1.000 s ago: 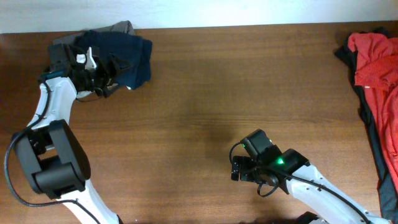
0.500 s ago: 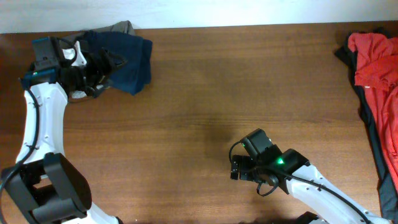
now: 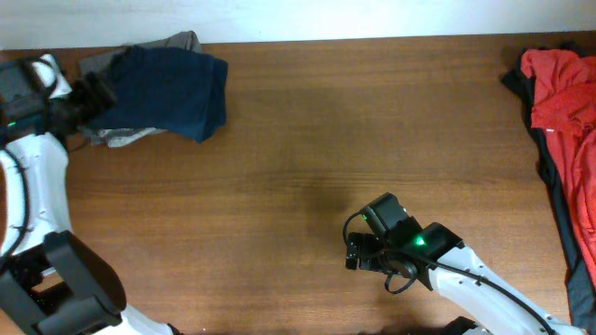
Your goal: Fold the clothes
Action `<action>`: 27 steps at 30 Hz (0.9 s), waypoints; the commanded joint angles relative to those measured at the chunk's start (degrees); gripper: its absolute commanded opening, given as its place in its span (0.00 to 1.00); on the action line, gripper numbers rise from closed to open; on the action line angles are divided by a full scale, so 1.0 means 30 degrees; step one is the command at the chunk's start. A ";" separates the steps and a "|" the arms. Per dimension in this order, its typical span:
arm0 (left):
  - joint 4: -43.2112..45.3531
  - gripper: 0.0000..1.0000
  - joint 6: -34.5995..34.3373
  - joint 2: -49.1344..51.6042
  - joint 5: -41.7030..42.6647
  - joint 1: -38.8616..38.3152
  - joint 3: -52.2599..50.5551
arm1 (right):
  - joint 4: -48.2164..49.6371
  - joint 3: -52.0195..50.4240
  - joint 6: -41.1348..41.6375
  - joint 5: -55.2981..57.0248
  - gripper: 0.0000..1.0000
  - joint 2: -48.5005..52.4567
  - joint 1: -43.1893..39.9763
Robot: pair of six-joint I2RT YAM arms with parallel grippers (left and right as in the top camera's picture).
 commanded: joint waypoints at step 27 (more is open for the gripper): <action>0.3024 0.67 0.5617 0.6550 -0.0175 0.1428 0.0335 | -0.0095 -0.0131 -0.0146 -0.0546 0.99 -0.0036 0.0000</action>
